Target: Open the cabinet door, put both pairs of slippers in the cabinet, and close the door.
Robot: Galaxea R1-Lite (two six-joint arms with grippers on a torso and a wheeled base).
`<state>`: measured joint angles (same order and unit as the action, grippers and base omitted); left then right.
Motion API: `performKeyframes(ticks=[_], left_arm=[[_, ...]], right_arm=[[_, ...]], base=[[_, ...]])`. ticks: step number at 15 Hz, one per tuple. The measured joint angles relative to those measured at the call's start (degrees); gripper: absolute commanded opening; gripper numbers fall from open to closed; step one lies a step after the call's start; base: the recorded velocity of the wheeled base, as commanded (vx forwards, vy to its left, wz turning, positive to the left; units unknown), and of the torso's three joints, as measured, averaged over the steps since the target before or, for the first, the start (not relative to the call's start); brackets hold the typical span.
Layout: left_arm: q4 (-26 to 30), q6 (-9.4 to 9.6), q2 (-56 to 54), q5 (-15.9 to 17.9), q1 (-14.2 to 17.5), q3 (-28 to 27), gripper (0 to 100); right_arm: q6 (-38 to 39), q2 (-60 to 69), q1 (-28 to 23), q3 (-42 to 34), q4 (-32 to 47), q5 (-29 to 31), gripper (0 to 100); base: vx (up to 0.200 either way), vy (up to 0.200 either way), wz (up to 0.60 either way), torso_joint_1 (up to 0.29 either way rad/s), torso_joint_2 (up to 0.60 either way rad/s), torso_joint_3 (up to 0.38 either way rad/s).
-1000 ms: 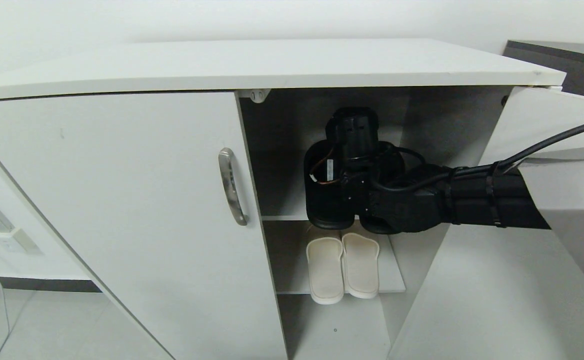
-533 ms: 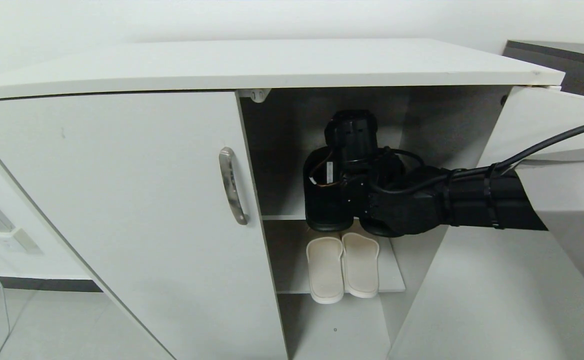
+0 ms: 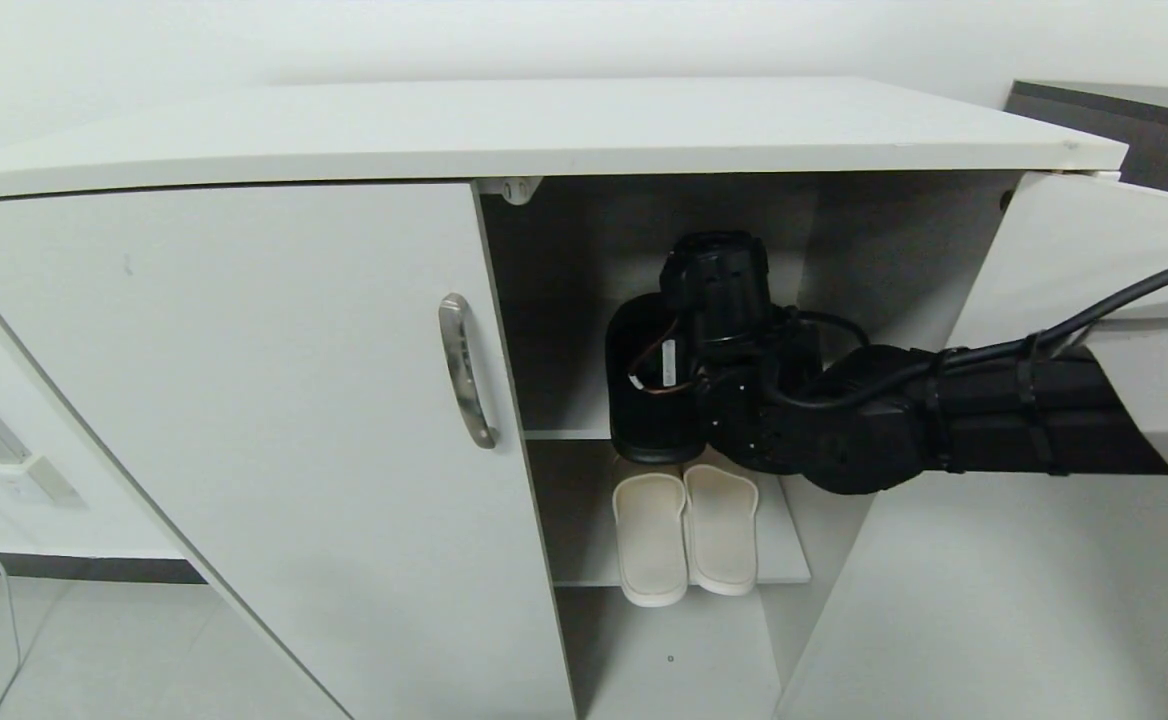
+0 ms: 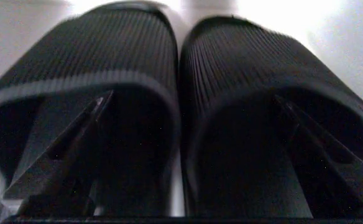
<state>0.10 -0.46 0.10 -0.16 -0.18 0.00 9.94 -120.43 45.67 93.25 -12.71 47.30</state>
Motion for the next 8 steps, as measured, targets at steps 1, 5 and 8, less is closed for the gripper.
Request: performKeyframes(ticks=[1,5,8], left_arm=[[0.00,0.02,0.00,0.00,0.00,0.00,0],[0.00,0.04,0.00,0.00,0.00,0.00,0],[0.00,0.02,0.00,0.00,0.00,0.00,0]], right_arm=[[0.00,1.39,0.63,-2.58,-0.99,0.05,100],[-0.20,9.07,4.05,-14.36,-6.24,0.10,100],[-0.34,15.73,7.31,-24.04,-9.84,-0.63,100]], base=[[0.000,0.000,0.00,0.000,0.00,0.000],[0.000,0.000,0.00,0.000,0.00,0.000],[0.000,0.000,0.00,0.000,0.00,0.000]])
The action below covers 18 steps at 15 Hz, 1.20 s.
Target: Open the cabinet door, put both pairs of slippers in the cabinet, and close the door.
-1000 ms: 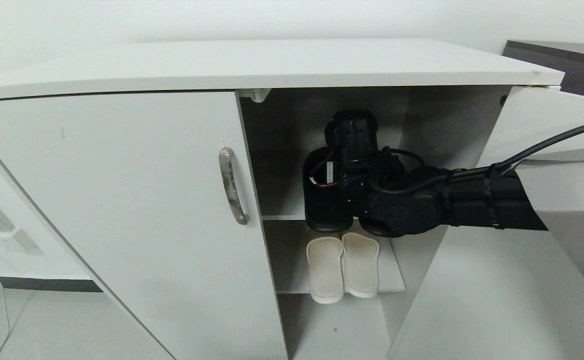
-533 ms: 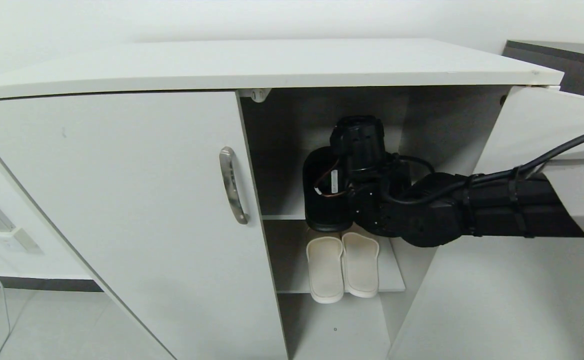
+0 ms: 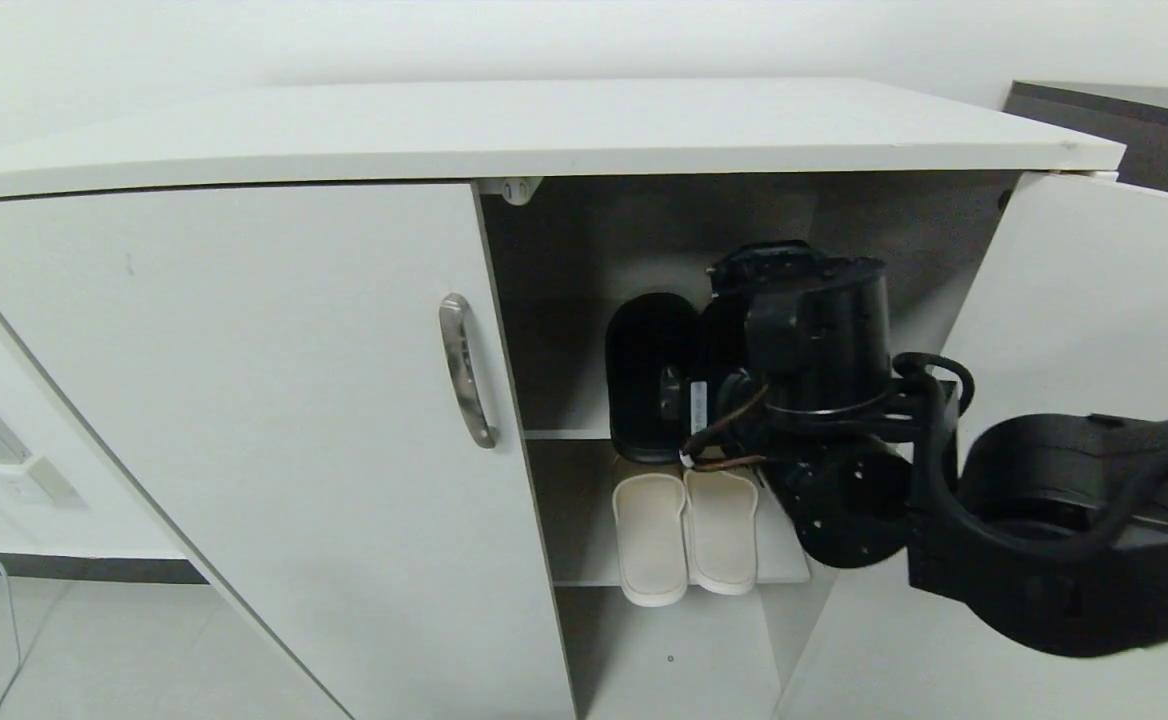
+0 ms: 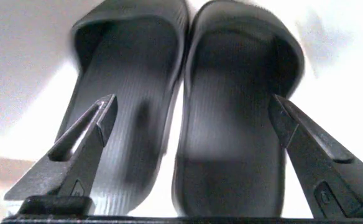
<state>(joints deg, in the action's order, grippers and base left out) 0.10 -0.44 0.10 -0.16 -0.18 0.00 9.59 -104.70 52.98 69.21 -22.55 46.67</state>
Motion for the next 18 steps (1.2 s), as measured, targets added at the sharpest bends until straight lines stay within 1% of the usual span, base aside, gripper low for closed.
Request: performKeyframes(ticks=[3,5,6,7,9,17,18], left_arm=[[0.00,0.11,0.00,0.00,0.00,0.00,0],[0.00,0.12,0.00,0.02,0.00,0.00,0],[0.00,0.12,0.00,0.05,0.00,0.00,0],[0.00,0.12,0.00,0.06,0.00,0.00,0],[0.00,0.12,0.00,0.11,0.00,0.00,0],[0.00,0.12,0.00,0.09,0.00,0.00,0],[0.00,0.12,0.00,0.09,0.00,0.00,0]], right_arm=[[-0.07,5.73,2.76,-11.61,-3.88,-4.63,100],[-0.68,8.45,3.60,-18.77,-10.59,-8.87,100],[-1.15,9.34,3.83,-20.83,-12.40,-9.97,0],[-1.83,9.81,3.94,-22.36,-14.99,-10.59,0],[-3.36,10.13,4.16,-25.14,-17.26,-11.58,0],[-3.46,10.25,4.88,-27.01,-17.41,-11.98,0],[-3.46,10.25,4.90,-27.12,-17.46,-12.00,0]], base=[[0.000,0.000,0.00,0.000,0.00,0.000],[0.000,0.000,0.00,0.000,0.00,0.000],[0.000,0.000,0.00,0.000,0.00,0.000],[0.000,0.000,0.00,0.000,0.00,0.000],[0.000,0.000,0.00,0.000,0.00,0.000],[0.000,0.000,0.00,0.000,0.00,0.000],[-0.200,0.000,0.00,0.002,0.01,0.007]])
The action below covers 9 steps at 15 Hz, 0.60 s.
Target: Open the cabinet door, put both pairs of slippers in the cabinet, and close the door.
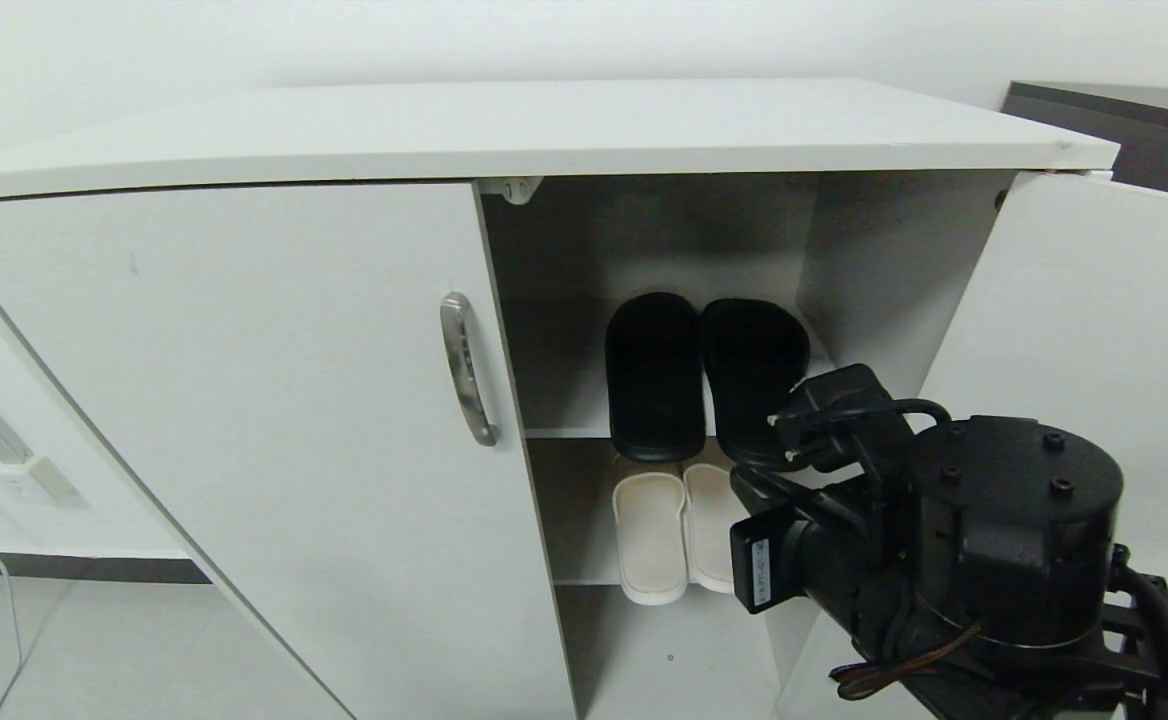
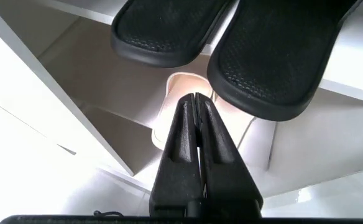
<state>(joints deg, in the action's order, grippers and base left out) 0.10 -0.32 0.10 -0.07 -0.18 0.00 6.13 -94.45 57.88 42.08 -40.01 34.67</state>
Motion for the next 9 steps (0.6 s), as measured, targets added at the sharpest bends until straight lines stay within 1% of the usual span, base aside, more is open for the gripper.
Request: performKeyframes(ticks=[9], left_arm=[[0.04,-0.11,0.00,0.00,0.00,0.00,0]], right_arm=[[-0.39,0.05,0.00,-1.07,0.05,0.01,0]], base=[[-0.200,0.000,0.00,0.001,0.00,0.002]])
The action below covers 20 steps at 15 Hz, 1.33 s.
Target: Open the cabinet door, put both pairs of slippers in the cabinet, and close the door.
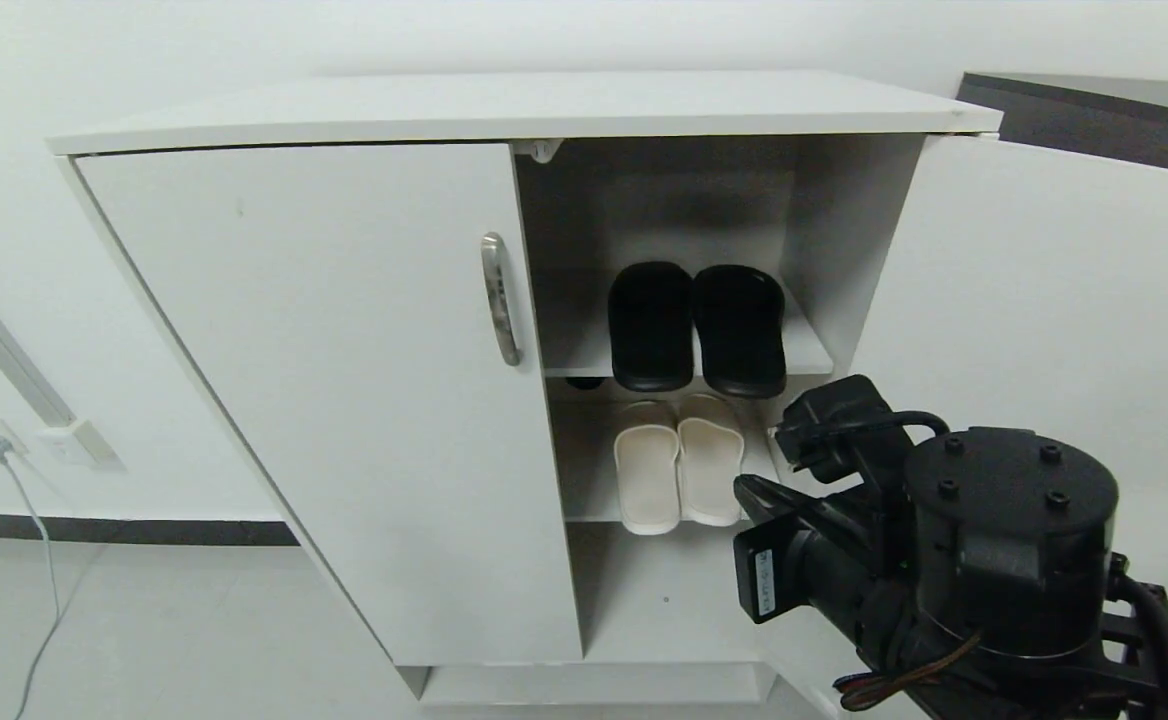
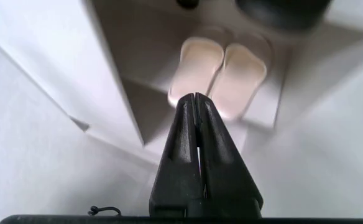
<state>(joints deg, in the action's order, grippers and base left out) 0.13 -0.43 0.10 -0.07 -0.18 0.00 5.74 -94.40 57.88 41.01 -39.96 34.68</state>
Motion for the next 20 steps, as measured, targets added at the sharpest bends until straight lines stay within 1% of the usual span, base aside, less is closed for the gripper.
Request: performKeyframes(ticks=[5,11,16,20], left_arm=[[-0.06,0.02,0.00,0.00,0.00,0.00,0],[-0.02,-0.06,0.00,-0.06,0.00,0.00,0],[-0.06,-0.06,0.00,-0.09,0.00,0.00,0],[-0.04,-0.09,0.00,-0.09,0.00,0.00,0]], right_arm=[[0.02,-0.16,-0.17,-0.55,-0.07,-0.22,0],[-0.90,-1.13,-1.60,-1.82,-1.45,-1.10,0],[-0.88,-2.10,-3.01,-1.88,-1.83,-1.24,0],[-0.90,-2.78,-3.12,-1.96,-1.85,-1.22,0]], base=[[-0.200,0.000,0.00,0.001,0.00,0.001],[-0.200,0.000,0.00,0.004,0.00,0.004],[0.000,0.000,0.00,0.000,0.00,0.000],[0.000,0.000,0.00,0.000,0.00,0.000]])
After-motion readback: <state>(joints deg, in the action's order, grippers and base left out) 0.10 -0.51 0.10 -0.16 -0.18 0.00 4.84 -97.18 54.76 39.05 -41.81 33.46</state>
